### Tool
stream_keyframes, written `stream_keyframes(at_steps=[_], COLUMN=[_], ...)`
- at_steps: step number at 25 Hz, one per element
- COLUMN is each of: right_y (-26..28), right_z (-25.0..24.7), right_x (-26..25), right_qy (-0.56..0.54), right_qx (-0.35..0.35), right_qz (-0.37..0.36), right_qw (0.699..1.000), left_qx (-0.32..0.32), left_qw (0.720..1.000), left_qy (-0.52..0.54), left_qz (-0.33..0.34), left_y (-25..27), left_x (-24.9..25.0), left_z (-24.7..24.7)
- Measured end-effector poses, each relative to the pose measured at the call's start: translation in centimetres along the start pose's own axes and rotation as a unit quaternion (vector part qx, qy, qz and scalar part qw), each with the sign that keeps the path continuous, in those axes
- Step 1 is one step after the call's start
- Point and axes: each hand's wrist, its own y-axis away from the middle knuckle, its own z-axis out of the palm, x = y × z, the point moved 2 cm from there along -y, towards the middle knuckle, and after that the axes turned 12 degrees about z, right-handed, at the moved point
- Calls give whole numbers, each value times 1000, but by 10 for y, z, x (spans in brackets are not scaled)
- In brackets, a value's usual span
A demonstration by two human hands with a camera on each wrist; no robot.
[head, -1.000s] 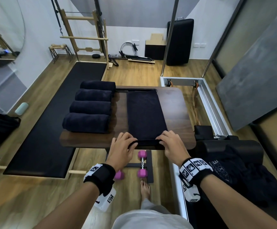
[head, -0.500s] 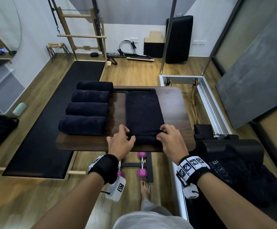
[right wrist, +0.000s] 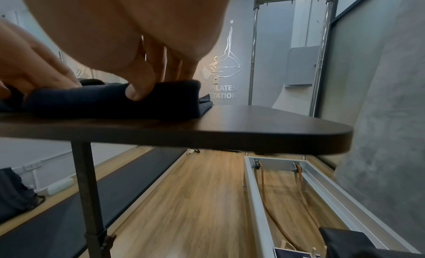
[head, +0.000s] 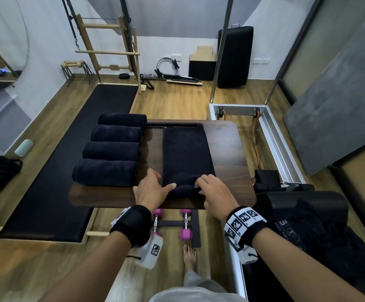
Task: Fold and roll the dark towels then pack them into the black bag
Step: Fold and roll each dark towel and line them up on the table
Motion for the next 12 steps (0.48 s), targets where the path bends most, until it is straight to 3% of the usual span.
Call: stream_keyframes(at_steps=[1,3,5,8,10,12], right_y=[-6,-18,-30,-47,-56,-60], right_z=[-3,-10,-14,-18,-18,-19], right_x=[0,2,6,13,14,18], right_qy=[-4,-18,-47,-96,-121,-163], right_qx=[-18,-60,-101,-137,-140,-100], right_qz=[5,17,55,131,151,165], right_qw=[1000,998,992,977,971,968], left_qx=[44,106,81,16,6,0], left_qw=[995,959,925,922,944,962], left_qy=[-49,-107,-130,-172,-137,-98], left_qz=[69,241,348,347,299,254], left_y=[4,13,18,14,7,-4], left_x=[4,14,19,15,12,14], left_z=[0,1,5,13,15,15])
